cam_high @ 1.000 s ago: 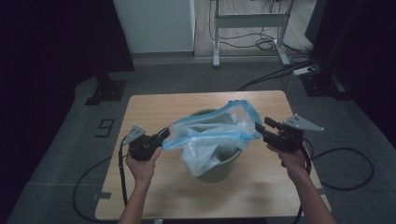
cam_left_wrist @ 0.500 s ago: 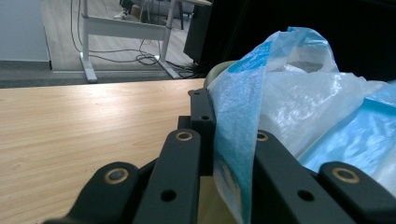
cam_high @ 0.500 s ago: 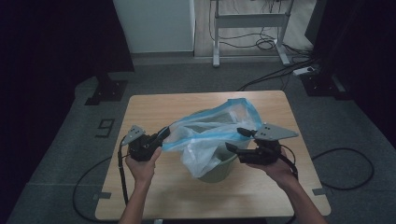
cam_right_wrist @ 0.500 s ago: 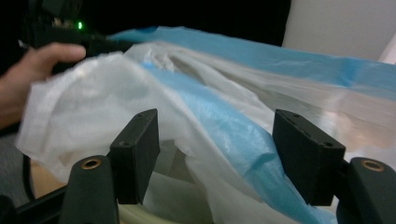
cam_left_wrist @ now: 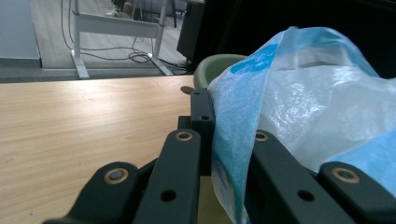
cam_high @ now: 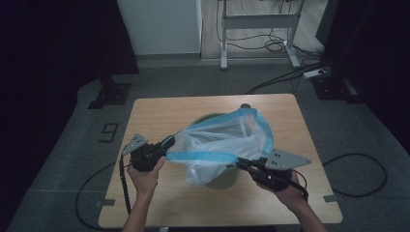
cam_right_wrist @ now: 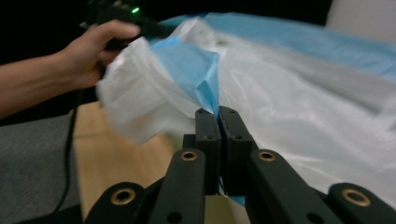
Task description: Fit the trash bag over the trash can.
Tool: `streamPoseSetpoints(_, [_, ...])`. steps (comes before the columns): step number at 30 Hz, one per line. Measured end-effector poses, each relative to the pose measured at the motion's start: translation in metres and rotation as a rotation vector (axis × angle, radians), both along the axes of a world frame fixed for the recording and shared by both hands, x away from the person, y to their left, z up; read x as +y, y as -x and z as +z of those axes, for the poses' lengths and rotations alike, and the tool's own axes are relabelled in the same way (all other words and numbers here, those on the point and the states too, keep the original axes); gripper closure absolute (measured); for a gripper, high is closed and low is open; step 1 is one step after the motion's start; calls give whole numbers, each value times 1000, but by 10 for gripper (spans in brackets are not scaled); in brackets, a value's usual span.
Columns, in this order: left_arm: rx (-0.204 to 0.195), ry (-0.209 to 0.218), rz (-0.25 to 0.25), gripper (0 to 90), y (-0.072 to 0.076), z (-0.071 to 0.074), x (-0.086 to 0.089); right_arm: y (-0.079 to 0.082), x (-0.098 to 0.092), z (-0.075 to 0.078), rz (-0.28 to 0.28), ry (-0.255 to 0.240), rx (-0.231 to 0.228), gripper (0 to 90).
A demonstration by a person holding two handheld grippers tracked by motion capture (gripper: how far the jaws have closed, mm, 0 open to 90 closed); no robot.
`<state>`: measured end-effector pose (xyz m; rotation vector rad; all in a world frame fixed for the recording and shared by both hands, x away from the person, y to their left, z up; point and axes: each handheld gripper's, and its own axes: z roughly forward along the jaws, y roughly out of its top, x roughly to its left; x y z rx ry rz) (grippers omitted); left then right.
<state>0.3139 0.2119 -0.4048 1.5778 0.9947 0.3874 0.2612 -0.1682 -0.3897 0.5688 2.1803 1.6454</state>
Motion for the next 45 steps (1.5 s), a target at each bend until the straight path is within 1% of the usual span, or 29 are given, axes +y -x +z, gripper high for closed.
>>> streamPoseSetpoints(2, [9,-4,-6,880,3,-3,-1,12,0,-11,36,4,6,866])
streamPoseSetpoints(5, [20,-8,-14,884,6,-5,0,21,-1,-23,73,11,21,867])
streamPoseSetpoints(7, [27,-10,-20,888,9,-7,1,24,-1,-33,86,26,39,868])
streamPoseSetpoints(11, [45,-11,-22,890,14,-14,7,25,0,-50,102,46,75,868])
streamPoseSetpoints(14, [67,-15,-22,889,14,-19,9,20,-1,-60,84,71,94,867])
streamPoseSetpoints(16, [84,-16,-24,881,12,-22,9,12,-4,-65,55,85,118,867])
streamPoseSetpoints(17, [84,-15,-26,870,12,-22,8,7,-7,-69,34,87,133,867])
streamPoseSetpoints(18, [77,-16,-31,850,12,-21,8,4,-9,-70,23,87,140,866])
streamPoseSetpoints(20, [70,-14,-54,766,12,-18,6,-1,-13,-72,-4,77,155,866])
streamPoseSetpoints(21, [51,-14,-60,720,13,-15,6,-2,-15,-71,-12,74,158,866])
streamPoseSetpoints(22, [20,-20,-59,648,16,-10,5,-3,-16,-71,-16,72,159,866])
streamPoseSetpoints(23, [-4,-31,-63,562,19,-5,5,-4,-17,-70,-22,73,159,866])
streamPoseSetpoints(24, [-20,-41,-64,498,21,-2,4,-4,-17,-68,-24,75,159,865])
streamPoseSetpoints(26, [-65,-64,-87,379,25,8,2,-3,-18,-66,-26,76,158,865])
streamPoseSetpoints(27, [-85,-88,-104,345,28,15,-1,-2,-18,-65,-27,70,157,866])
streamPoseSetpoints(28, [-92,-103,-114,323,28,18,-4,-1,-17,-62,-26,64,154,865])
streamPoseSetpoints(29, [-101,-132,-121,317,28,22,-8,-1,-17,-61,-25,60,151,866])
streamPoseSetpoints(31, [-108,-187,-139,318,26,28,-16,0,-16,-59,-24,61,146,866])
streamPoseSetpoints(33, [-94,-222,-162,332,19,32,-24,0,-16,-58,-24,57,148,865])
streamPoseSetpoints(37, [-63,-261,-191,417,2,34,-35,1,-17,-57,-22,59,149,863])
streamPoseSetpoints(40, [-52,-292,-207,478,-5,31,-41,1,-18,-58,-20,54,151,854])
streamPoseSetpoints(41, [-51,-295,-211,508,-6,30,-42,1,-19,-58,-20,50,153,850])
streamPoseSetpoints(42, [-49,-295,-216,562,-7,29,-43,2,-20,-58,-20,47,153,843])
streamPoseSetpoints(43, [-43,-294,-211,616,-8,28,-44,2,-20,-57,-19,43,152,824])
streamPoseSetpoints(44, [-38,-292,-202,666,-9,27,-45,3,-21,-57,-18,41,148,772])
streamPoseSetpoints(45, [-34,-281,-198,725,-10,27,-45,5,-22,-55,-29,36,138,684])
